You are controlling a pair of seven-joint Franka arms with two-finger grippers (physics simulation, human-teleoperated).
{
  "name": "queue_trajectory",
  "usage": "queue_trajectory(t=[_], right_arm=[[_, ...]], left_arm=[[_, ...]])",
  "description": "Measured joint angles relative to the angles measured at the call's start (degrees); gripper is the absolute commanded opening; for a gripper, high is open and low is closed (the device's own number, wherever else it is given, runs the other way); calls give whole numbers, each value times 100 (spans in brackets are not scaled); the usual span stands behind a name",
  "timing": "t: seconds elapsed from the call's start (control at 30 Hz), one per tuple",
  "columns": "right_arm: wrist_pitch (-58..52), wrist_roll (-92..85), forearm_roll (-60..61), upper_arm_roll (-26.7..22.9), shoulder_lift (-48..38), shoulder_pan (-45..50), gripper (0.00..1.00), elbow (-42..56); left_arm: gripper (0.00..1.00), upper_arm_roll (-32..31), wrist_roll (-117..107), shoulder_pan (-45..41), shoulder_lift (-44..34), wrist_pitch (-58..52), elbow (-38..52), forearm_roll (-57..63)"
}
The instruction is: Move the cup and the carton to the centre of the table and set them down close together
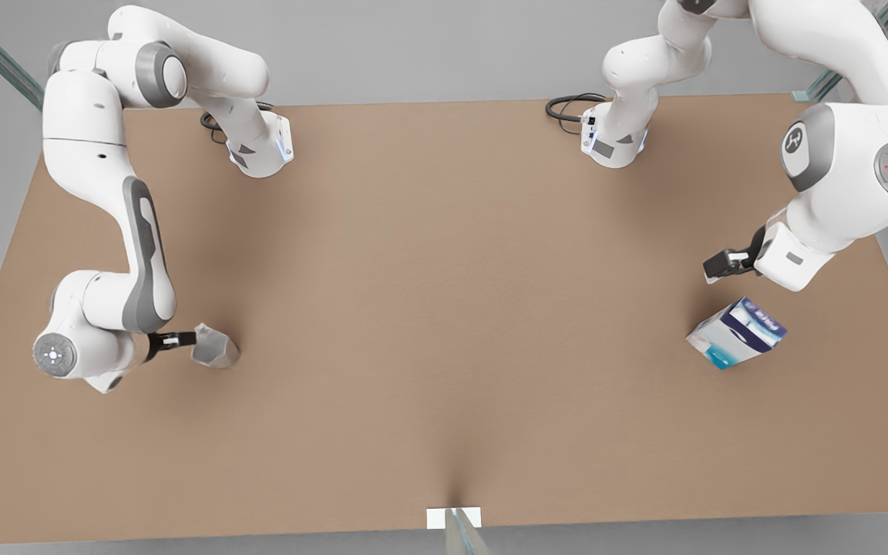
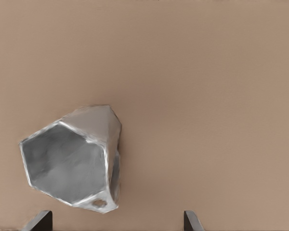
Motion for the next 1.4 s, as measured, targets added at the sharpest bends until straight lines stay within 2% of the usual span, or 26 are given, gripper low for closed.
queue_trajectory(t=[0.27, 0.87, 0.9, 0.93, 0.97, 1.03, 1.07, 1.3, 1.4], right_arm=[[18, 56, 64, -4, 159, 273, 100, 42], [246, 56, 152, -88, 758, 136, 100, 192], [248, 56, 157, -82, 772, 139, 83, 193], [248, 56, 166, -80, 799, 152, 56, 193], [248, 56, 227, -87, 832, 162, 41, 193], [247, 98, 240, -79, 835, 193, 25, 193], [240, 100, 247, -79, 835, 197, 21, 193], [230, 91, 284, -79, 818, 194, 21, 219], [235, 96, 277, -79, 809, 197, 21, 246]], left_arm=[[100, 0, 0, 19, 10, -9, -4, 0], [100, 0, 0, 12, 63, -35, -8, 0], [100, 0, 0, 21, 63, -35, -8, 0], [100, 0, 0, 17, 63, -35, -8, 0], [100, 0, 0, 26, 63, -35, -8, 2], [100, 0, 0, 39, 63, -44, -8, 2], [100, 0, 0, 42, 63, -44, -8, 3], [100, 6, 0, 200, 208, 20, -8, 20], [100, 153, -53, 417, 535, 498, -37, 171]])
